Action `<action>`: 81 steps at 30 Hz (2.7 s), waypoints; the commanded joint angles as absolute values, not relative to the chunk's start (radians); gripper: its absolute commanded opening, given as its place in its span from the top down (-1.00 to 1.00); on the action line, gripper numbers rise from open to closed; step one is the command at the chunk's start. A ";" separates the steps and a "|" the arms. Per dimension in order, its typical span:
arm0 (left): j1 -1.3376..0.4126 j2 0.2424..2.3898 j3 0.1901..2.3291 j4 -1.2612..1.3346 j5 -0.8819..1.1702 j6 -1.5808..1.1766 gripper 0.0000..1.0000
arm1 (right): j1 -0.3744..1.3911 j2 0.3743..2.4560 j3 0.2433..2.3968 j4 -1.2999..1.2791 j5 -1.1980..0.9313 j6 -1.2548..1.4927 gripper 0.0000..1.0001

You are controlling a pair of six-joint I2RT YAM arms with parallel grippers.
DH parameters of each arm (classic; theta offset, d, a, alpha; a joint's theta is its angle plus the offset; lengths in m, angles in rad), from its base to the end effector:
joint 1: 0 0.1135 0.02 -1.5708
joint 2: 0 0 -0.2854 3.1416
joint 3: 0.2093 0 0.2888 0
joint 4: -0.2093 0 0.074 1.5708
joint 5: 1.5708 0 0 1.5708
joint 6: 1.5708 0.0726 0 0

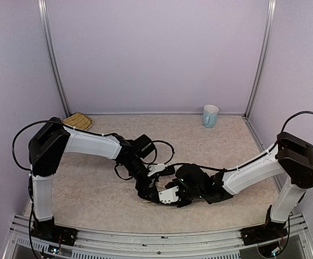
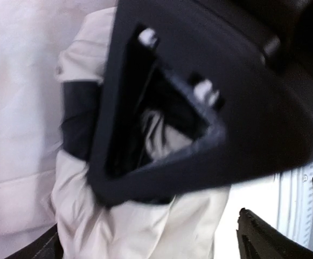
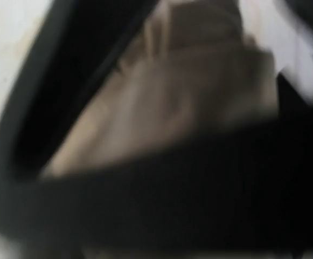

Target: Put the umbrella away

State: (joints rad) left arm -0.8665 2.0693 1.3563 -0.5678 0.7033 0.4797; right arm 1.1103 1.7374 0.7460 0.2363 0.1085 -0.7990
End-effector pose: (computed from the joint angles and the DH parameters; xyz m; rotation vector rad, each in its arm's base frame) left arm 0.2532 -0.3706 0.1008 1.8623 2.0951 -1.0864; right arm 0.1753 0.3357 0.0912 -1.8619 1.3851 0.0309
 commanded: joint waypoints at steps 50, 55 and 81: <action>-1.303 1.883 0.548 1.068 -0.535 0.972 0.78 | 0.864 1.875 0.980 -0.294 -0.519 -0.514 1.00; -1.306 1.892 0.552 1.091 -0.518 0.948 1.00 | 0.865 1.871 0.983 -0.302 -0.511 -0.509 1.00; -1.153 1.488 0.602 0.497 0.107 0.598 -0.08 | 0.765 1.796 0.952 -0.183 -0.534 -0.397 1.00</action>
State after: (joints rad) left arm -1.1919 1.6032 0.6456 0.5362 0.1318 0.6209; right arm 0.7685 1.8153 0.9798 -0.1619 -0.5068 -0.3798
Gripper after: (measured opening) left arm 0.251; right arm 0.343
